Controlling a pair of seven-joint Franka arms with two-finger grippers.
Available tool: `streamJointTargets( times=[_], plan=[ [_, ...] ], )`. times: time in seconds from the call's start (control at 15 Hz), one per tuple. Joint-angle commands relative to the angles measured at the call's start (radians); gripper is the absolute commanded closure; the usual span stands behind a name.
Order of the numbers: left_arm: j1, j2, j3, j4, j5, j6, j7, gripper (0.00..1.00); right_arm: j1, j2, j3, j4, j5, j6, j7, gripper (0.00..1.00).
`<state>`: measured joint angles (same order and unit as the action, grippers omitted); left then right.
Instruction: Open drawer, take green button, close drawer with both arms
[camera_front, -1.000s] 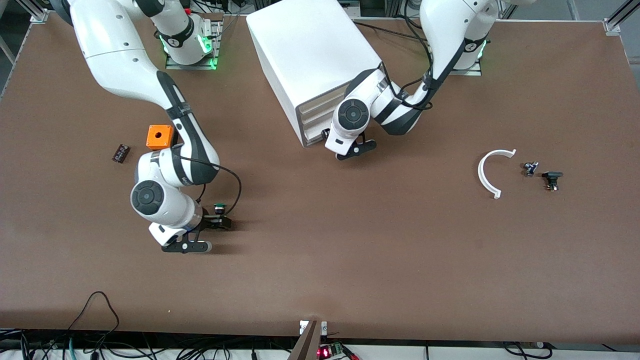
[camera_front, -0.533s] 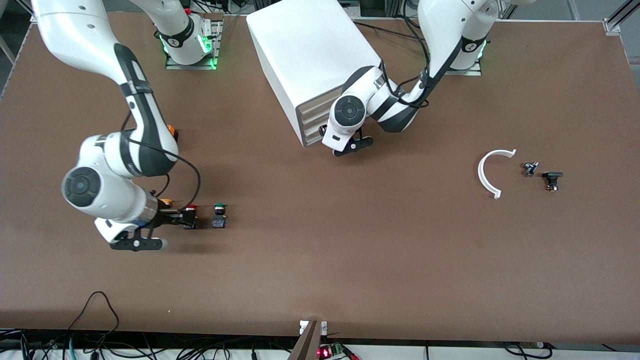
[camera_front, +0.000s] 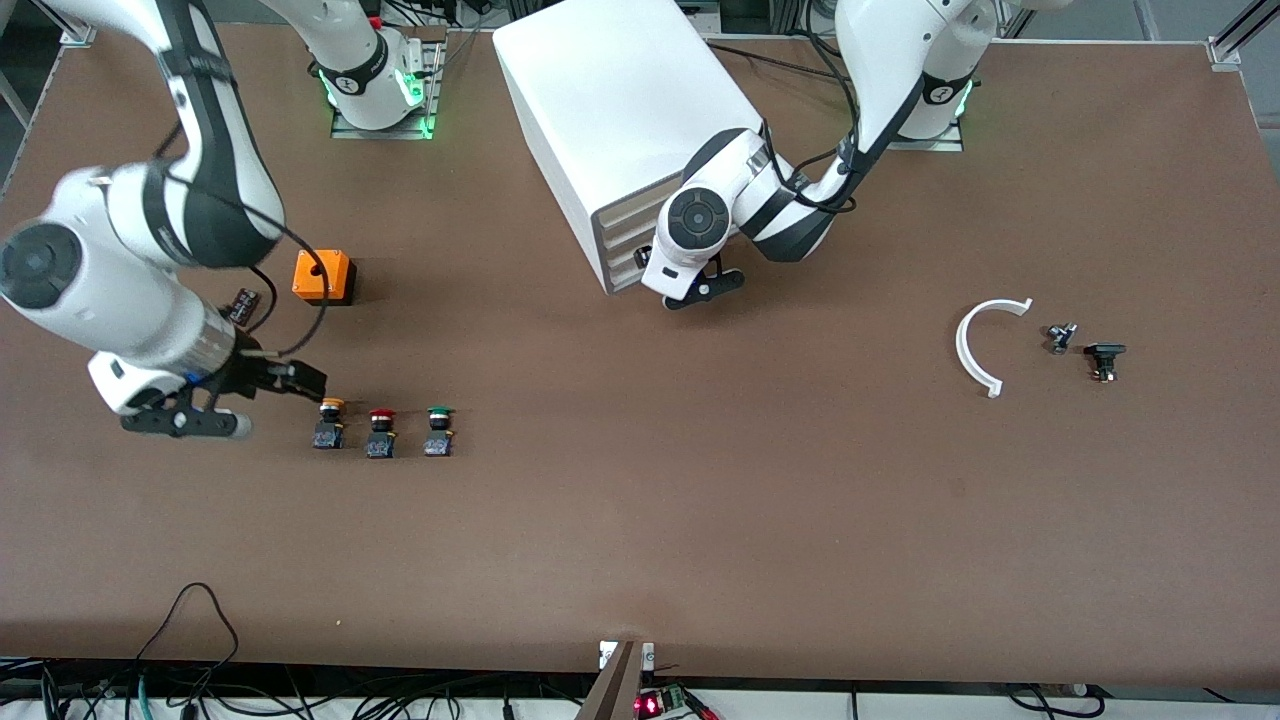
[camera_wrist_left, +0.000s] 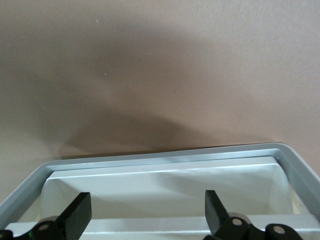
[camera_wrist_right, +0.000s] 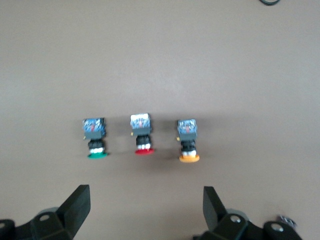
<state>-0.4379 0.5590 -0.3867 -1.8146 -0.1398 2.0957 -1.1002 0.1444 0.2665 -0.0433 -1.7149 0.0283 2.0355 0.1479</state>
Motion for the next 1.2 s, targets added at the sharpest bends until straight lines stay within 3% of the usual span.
streamJointTargets(
  times=[0.0, 0.33, 0.4, 0.53, 0.73, 0.93, 1.13],
  plan=[
    [0.089, -0.053, -0.006, 0.046, 0.005, -0.062, 0.067, 0.0, 0.0, -0.125, -0.001, -0.061, -0.002, -0.055, -0.011, 0.0],
    [0.227, -0.065, -0.007, 0.217, 0.129, -0.283, 0.317, 0.0, -0.012, -0.184, -0.009, -0.055, -0.005, -0.121, -0.01, 0.0],
    [0.246, -0.076, -0.004, 0.259, 0.153, -0.348, 0.388, 0.0, -0.072, -0.193, 0.026, -0.055, -0.007, -0.135, -0.011, 0.0],
    [0.293, -0.102, 0.003, 0.305, 0.167, -0.422, 0.517, 0.0, -0.191, -0.217, 0.17, -0.052, -0.011, -0.152, -0.01, 0.0],
    [0.338, -0.184, 0.08, 0.293, 0.163, -0.439, 0.763, 0.0, -0.195, -0.254, 0.18, -0.02, -0.025, -0.204, -0.013, 0.0],
    [0.359, -0.272, 0.193, 0.242, 0.16, -0.459, 0.984, 0.0, -0.195, -0.251, 0.18, 0.06, -0.024, -0.345, -0.011, 0.0],
    [0.441, -0.376, 0.241, 0.19, 0.157, -0.459, 1.197, 0.0, -0.195, -0.242, 0.177, 0.106, -0.022, -0.368, -0.01, 0.0]
  ],
)
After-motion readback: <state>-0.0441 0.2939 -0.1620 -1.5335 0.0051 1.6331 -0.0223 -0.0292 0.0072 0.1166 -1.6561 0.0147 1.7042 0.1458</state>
